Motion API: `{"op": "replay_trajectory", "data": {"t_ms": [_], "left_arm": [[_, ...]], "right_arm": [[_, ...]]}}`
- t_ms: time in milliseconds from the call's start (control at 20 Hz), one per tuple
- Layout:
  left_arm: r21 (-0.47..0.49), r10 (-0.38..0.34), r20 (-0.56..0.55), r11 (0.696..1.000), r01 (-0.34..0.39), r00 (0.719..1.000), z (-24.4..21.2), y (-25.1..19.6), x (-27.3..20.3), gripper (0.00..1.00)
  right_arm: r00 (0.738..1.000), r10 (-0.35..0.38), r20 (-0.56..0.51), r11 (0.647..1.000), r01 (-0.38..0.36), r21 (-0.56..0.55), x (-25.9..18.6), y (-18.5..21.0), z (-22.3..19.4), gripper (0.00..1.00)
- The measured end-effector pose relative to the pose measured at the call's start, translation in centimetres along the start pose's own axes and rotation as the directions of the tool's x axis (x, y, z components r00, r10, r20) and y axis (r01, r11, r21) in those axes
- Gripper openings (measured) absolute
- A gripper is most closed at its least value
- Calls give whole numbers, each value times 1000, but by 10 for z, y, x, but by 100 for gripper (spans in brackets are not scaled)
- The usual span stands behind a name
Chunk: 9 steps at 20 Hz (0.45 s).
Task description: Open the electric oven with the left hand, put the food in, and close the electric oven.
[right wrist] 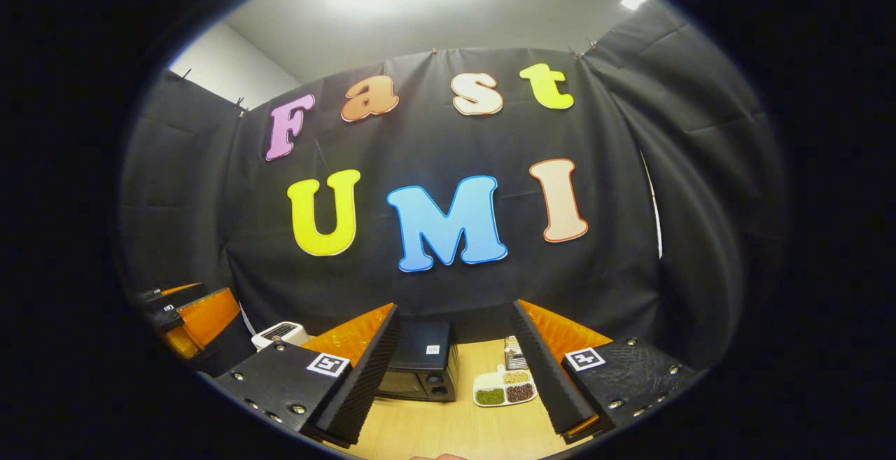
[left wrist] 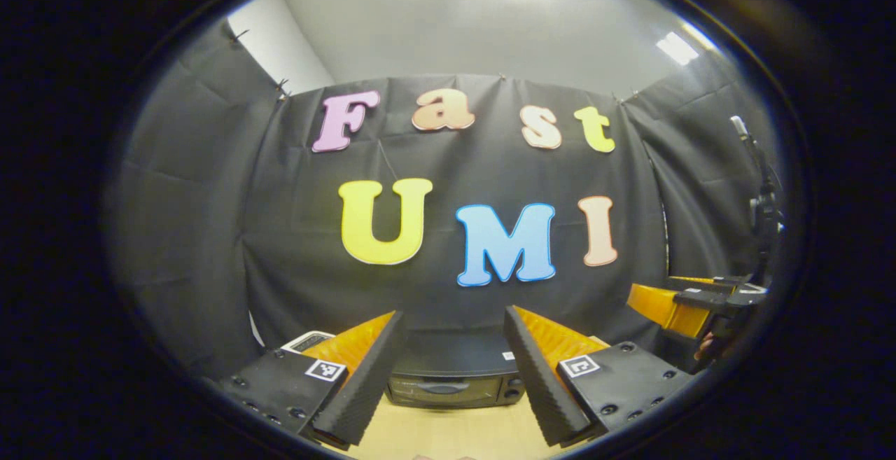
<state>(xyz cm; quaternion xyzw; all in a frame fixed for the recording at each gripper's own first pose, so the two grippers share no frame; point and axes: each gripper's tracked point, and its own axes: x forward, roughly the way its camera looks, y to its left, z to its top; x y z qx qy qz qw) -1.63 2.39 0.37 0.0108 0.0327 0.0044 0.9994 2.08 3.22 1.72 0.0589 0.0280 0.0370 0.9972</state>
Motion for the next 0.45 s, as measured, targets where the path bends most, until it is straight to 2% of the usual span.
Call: {"op": "replay_trajectory", "data": {"t_ms": [100,200,300,450], "left_arm": [[3,-7,-15,1000,7,1000,-3,3,1,95],[-13,-5,-26,1000,5,1000,-7,10,-1,92],[-28,1,-29,1000,-1,1000,-7,20,-5,99],[-21,3,-26,1000,-4,1000,-10,35,-6,99]], "right_arm": [[1000,17,5,1000,-17,-6,3,11,-1,96],[1000,11,6,1000,-11,-18,3,14,-3,96],[1000,2,0,1000,-2,-30,1,18,-7,96],[1000,-8,4,999,8,-37,0,26,-5,96]]}}
